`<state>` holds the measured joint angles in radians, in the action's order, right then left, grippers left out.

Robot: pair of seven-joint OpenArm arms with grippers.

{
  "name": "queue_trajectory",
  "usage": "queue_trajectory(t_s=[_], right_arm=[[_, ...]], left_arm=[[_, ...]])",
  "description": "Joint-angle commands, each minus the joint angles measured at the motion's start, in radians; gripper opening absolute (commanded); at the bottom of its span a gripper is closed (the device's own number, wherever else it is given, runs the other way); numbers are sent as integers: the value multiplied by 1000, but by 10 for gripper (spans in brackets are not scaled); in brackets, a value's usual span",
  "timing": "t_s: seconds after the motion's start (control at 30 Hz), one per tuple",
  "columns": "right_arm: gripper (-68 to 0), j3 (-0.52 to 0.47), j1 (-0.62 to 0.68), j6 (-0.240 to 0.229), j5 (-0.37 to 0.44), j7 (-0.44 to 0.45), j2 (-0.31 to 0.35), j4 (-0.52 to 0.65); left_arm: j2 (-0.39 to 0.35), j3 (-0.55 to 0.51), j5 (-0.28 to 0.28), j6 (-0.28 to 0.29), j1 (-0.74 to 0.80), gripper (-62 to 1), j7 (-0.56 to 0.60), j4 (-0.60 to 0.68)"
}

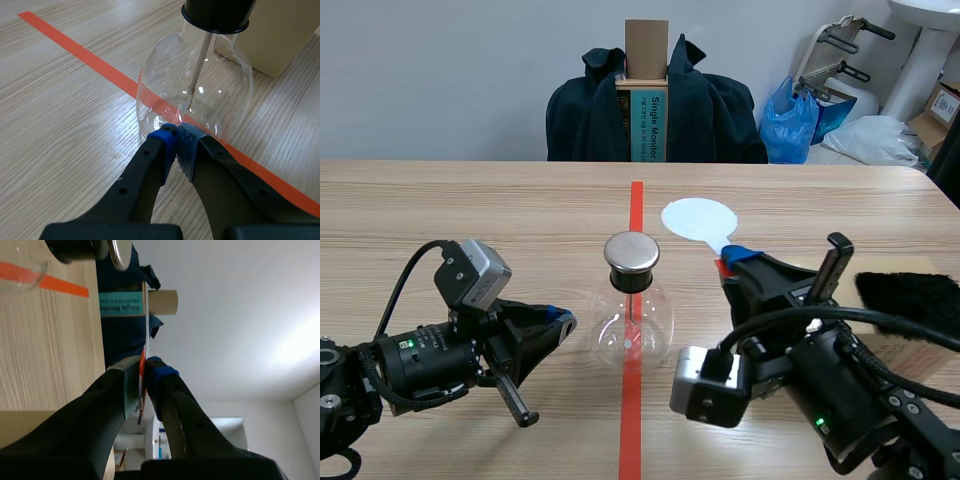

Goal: Do the electroscope experiment.
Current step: 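Move the plate toward and away from the electroscope, then hold the plate still at the electroscope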

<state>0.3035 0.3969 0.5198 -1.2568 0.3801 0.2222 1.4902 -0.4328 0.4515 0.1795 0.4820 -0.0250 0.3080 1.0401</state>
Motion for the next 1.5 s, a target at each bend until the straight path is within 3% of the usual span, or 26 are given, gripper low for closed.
queue_trajectory(t_s=[0.0,0.47,1.47], right_arm=[[-668,-1,-12,15,6,18,5,5],[-668,-1,-12,15,6,168,5,5],[-668,-1,-12,15,6,165,5,5]], left_arm=[[0,-2,10,3,3,-592,14,20],[0,-2,10,3,8,-592,14,20],[0,-2,10,3,8,-592,17,20]])
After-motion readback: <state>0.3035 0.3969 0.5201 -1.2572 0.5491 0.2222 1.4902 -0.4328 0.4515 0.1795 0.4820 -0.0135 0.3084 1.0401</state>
